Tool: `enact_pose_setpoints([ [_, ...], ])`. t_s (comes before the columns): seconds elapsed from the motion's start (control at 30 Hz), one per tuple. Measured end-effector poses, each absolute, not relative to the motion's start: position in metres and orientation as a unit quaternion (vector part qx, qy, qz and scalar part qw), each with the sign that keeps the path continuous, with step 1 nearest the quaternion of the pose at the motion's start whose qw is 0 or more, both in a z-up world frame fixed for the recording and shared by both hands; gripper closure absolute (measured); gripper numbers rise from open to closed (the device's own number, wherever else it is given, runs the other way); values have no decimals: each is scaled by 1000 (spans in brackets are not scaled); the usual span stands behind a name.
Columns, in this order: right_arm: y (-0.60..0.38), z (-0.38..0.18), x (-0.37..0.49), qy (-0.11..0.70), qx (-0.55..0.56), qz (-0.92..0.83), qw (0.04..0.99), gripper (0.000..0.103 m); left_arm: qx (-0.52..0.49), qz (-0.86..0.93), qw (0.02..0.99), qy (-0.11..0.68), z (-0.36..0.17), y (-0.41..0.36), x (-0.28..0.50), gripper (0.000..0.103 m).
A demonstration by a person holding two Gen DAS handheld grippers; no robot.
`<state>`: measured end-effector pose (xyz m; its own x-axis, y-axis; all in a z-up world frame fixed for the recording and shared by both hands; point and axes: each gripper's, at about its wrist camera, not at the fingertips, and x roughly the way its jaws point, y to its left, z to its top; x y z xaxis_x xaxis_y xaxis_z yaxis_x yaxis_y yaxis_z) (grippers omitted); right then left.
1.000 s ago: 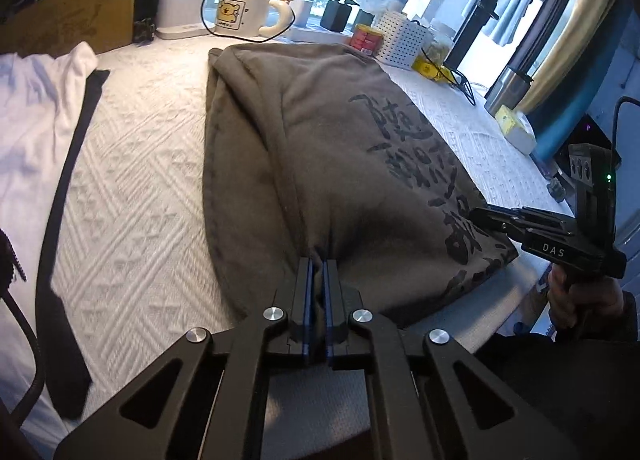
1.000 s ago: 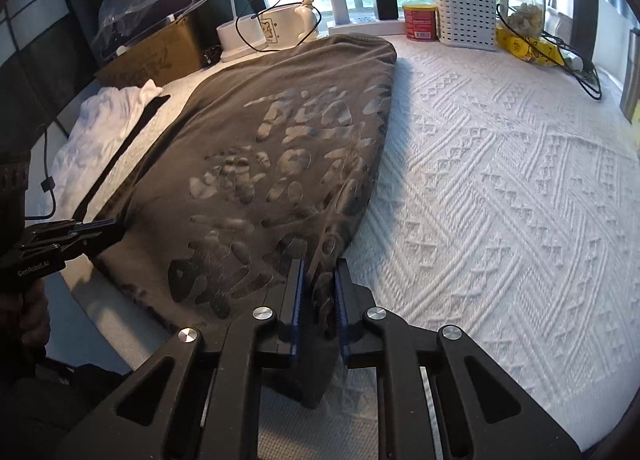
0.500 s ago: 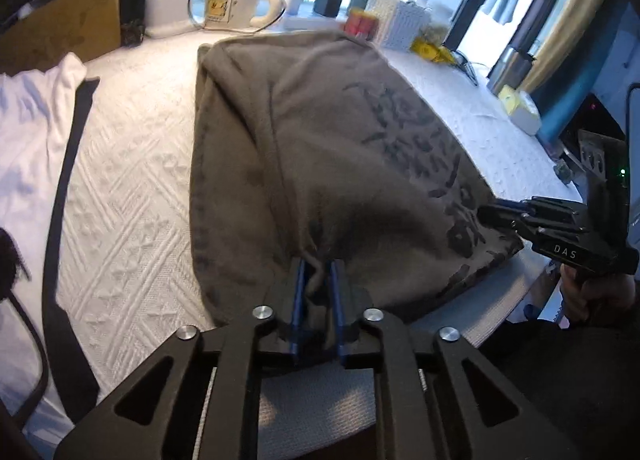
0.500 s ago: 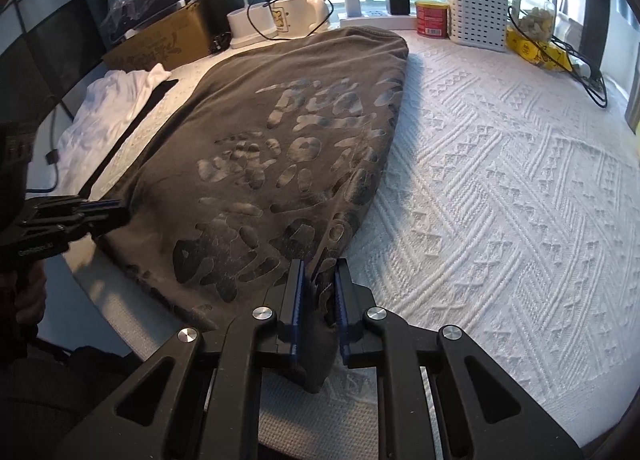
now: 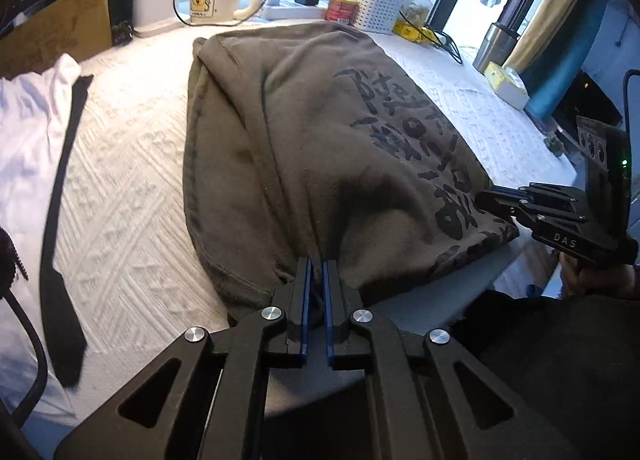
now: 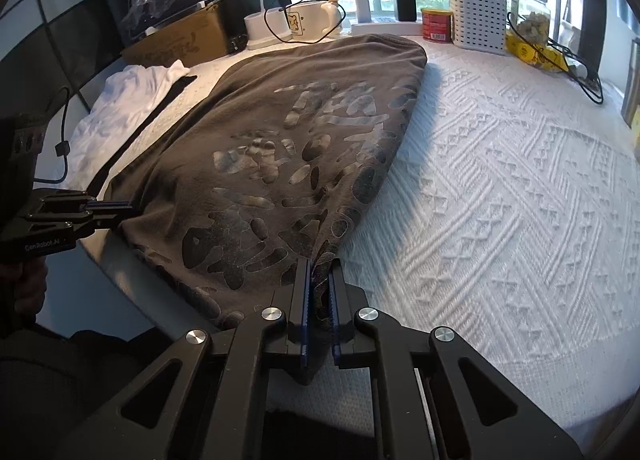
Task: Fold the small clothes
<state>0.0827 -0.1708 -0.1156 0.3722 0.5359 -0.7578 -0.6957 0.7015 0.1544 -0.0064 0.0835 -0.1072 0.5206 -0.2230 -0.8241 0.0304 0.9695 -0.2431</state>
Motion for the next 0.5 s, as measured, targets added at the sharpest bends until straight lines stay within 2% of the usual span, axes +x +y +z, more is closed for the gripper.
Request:
enact_pose_setpoints([
  [0.23,-178,-113,89,425,-104,367,821,95,-96,-98,851,506,-103,81,-2,100],
  [0.33,-182,-112,94,431,-106,366,818,95,-102,-108,844,515,-101,79,0,96],
  [0.43,-182,-111,97,435,-111,375,811,94,-104,-104,853,501,-94,79,2,96],
  [0.5,-181,-110,100,441,-113,376,807,94,-113,-92,860,489,-91,85,4,85],
])
